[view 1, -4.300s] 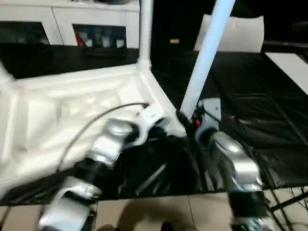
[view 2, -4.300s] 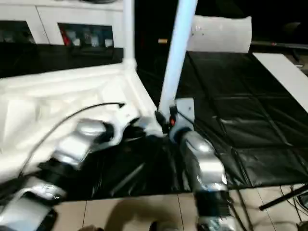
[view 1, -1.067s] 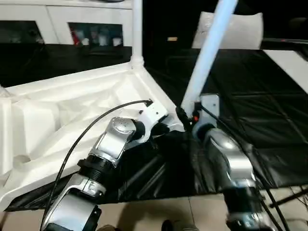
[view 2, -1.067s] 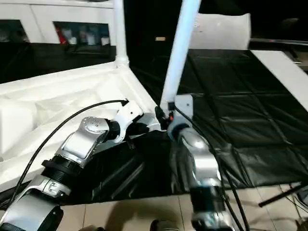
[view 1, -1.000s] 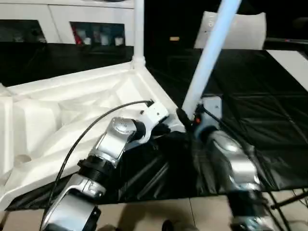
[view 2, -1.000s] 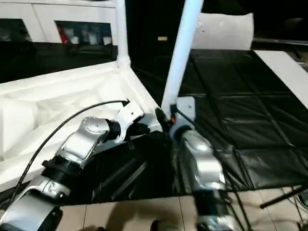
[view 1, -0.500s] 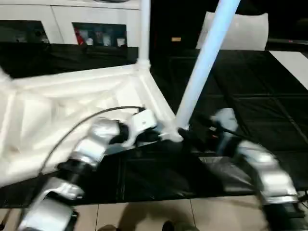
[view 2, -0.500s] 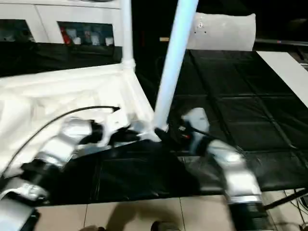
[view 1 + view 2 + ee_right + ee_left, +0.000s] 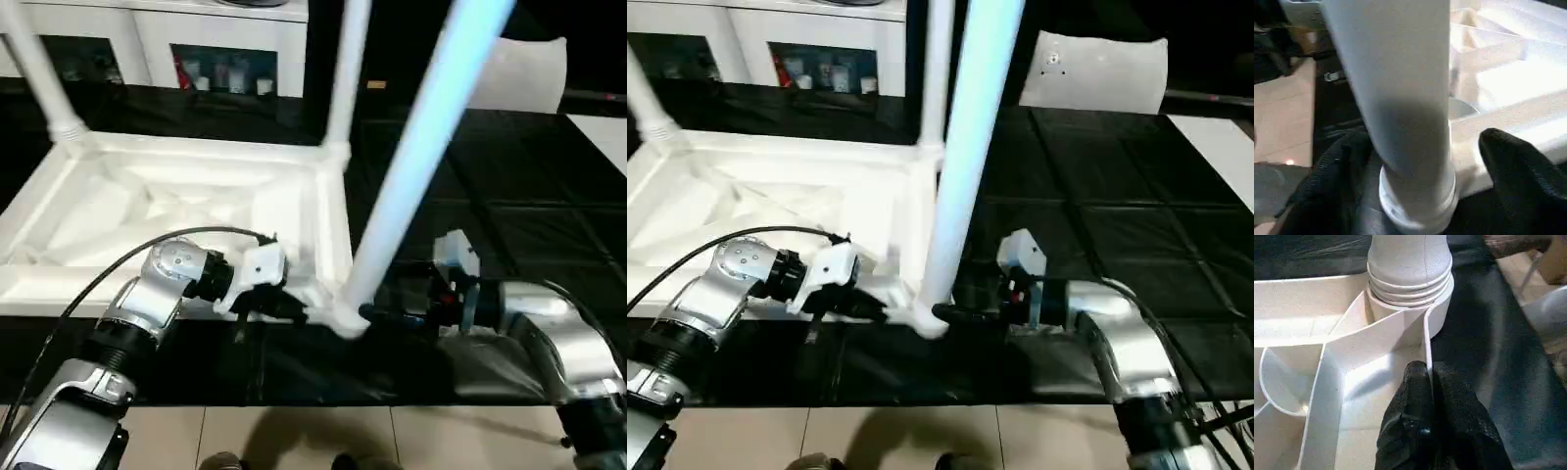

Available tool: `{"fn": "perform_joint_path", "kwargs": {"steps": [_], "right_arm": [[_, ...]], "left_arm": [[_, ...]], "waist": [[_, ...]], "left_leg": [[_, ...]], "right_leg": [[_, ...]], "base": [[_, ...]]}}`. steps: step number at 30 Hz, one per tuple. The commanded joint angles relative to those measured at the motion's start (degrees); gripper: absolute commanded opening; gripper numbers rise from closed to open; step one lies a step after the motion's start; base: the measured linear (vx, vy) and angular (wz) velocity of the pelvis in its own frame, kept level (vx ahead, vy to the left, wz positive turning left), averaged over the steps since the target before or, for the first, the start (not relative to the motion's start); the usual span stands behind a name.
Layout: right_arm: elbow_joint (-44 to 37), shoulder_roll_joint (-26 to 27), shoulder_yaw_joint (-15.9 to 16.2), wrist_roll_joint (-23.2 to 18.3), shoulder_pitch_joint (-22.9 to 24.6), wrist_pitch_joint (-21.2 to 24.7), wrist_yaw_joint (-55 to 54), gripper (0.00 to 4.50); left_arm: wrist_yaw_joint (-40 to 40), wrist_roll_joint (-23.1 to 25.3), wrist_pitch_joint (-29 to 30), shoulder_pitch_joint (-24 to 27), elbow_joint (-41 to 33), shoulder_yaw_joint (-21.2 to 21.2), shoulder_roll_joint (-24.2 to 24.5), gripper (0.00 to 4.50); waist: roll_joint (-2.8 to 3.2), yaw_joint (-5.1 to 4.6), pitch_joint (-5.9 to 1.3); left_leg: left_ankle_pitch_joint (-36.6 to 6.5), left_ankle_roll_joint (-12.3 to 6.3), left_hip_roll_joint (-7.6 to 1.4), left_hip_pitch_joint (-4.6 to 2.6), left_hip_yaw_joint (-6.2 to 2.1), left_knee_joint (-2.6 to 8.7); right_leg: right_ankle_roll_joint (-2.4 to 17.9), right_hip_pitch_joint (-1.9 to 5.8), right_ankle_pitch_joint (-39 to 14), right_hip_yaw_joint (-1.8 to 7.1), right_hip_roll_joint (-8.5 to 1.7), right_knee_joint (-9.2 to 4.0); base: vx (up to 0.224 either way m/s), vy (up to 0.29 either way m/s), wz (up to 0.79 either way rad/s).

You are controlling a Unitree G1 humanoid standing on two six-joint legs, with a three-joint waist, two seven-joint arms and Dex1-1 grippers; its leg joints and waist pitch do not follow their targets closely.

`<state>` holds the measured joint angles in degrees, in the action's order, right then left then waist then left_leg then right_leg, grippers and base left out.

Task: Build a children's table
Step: Rotate leg to tighten

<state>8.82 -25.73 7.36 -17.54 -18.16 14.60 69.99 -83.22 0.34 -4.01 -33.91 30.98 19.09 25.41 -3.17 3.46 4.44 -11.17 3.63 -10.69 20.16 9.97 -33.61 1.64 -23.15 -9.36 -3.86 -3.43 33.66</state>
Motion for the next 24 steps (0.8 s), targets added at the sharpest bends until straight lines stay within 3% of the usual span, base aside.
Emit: {"fn": "perform_joint_path", "kwargs": {"steps": [1, 7, 16, 24], "right_arm": [[1.3, -0.7, 0.6, -0.5, -0.8, 0.1, 1.7, 3.60], [2.9, -0.7, 2.3, -0.1, -2.1, 0.3, 4.3, 2.99], [3.1, -1.1, 4.0, -0.5, -2.7, 1.4, 6.5, 2.29], [1.2, -0.1, 3.9, -2.2, -1.2, 4.0, 5.8, 1.99]], "left_arm": [[-3.4, -0.2, -2.0, 0.2, -1.0, 3.0, -0.5, 0.00], [-4.3, -0.4, -2.4, -0.3, -1.0, 3.5, -0.8, 0.00], [-5.0, -0.3, -3.8, -0.6, -0.1, 4.0, -0.8, 0.00], [-3.0, -0.8, -1.4, -1.1, 0.4, 3.0, -1.5, 0.00]], "waist": [[-0.53, -0.12, -3.91], [-0.75, 0.01, -3.88], [-0.73, 0.15, -4.44], [-0.55, 0.24, -3.91]], "left_leg": [[-8.3, -3.79, -2.93, -0.50, -0.35, 3.66], [-9.4, -2.74, -2.90, -0.37, -0.51, 3.64], [-8.1, -2.66, -2.91, -0.35, -0.47, 3.48], [-9.9, -2.06, -2.87, -0.41, -0.58, 3.68]], "right_leg": [[11.2, 2.75, -17.9, 3.11, -5.17, -3.70], [9.7, 2.70, -21.3, 3.05, -5.23, -3.88], [10.7, 2.98, -16.8, 3.05, -5.05, -3.33], [9.9, 2.71, -19.9, 3.04, -4.95, -3.72]], "base": [[0.000, 0.000, 0.00], [0.000, 0.000, 0.00], [0.000, 0.000, 0.00], [0.000, 0.000, 0.00]]}}
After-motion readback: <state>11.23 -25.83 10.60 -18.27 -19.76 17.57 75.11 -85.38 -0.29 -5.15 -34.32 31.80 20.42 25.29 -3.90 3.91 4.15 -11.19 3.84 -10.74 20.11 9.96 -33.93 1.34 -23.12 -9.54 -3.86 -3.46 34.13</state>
